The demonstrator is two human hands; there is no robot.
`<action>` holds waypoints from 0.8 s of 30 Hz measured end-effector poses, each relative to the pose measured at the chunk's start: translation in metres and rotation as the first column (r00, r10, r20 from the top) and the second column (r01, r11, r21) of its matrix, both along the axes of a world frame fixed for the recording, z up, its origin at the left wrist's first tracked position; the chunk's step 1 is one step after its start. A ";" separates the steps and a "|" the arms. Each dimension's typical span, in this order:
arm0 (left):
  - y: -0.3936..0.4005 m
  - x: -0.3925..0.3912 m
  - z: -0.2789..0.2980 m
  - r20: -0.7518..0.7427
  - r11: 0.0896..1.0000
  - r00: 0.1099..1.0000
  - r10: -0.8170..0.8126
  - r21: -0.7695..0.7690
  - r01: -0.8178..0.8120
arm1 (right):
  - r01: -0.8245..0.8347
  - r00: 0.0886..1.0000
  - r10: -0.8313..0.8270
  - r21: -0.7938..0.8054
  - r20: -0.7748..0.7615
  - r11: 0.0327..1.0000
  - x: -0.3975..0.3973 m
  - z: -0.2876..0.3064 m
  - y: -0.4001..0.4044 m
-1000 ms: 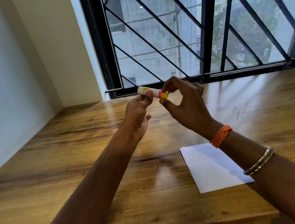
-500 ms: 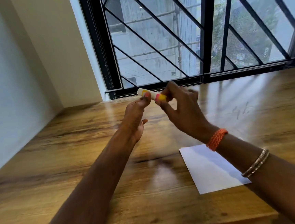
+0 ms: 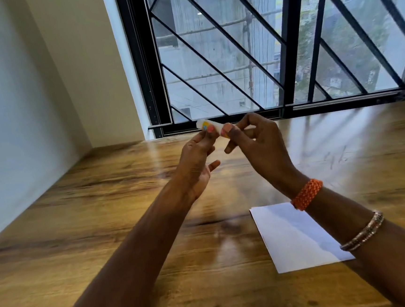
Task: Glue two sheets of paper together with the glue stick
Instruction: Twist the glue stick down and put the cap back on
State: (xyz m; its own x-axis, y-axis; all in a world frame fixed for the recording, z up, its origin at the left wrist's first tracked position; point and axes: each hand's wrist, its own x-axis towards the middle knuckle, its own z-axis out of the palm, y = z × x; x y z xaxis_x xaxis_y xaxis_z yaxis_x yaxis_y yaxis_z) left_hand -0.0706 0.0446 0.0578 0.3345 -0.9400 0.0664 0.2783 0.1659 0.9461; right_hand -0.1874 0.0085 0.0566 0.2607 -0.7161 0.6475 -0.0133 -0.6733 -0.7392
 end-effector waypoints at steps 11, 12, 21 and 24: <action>0.001 -0.002 0.002 0.025 0.994 0.994 0.107 0.018 -0.108 | 0.225 0.902 -0.372 -0.498 -0.219 0.837 0.003 -0.012 -0.003; 0.001 -0.002 0.002 0.028 0.994 0.994 0.106 0.016 -0.107 | 0.243 0.883 -0.417 -0.550 -0.216 0.799 0.002 -0.011 -0.004; 0.001 0.001 0.002 0.022 0.994 0.996 0.089 -0.068 -0.088 | -0.150 0.986 0.163 0.233 -0.036 0.961 -0.003 0.004 0.002; 0.003 0.002 0.004 0.015 0.994 0.997 0.078 -0.073 -0.077 | -0.234 0.968 0.250 0.366 0.004 0.901 -0.003 0.002 0.004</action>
State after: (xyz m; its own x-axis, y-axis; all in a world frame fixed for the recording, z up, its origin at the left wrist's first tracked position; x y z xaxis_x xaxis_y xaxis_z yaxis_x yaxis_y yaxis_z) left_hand -0.0687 0.0475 0.0621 0.4046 -0.9038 0.1397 0.2448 0.2542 0.9357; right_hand -0.1907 0.0124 0.0583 0.4769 -0.8099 0.3416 0.0801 -0.3469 -0.9345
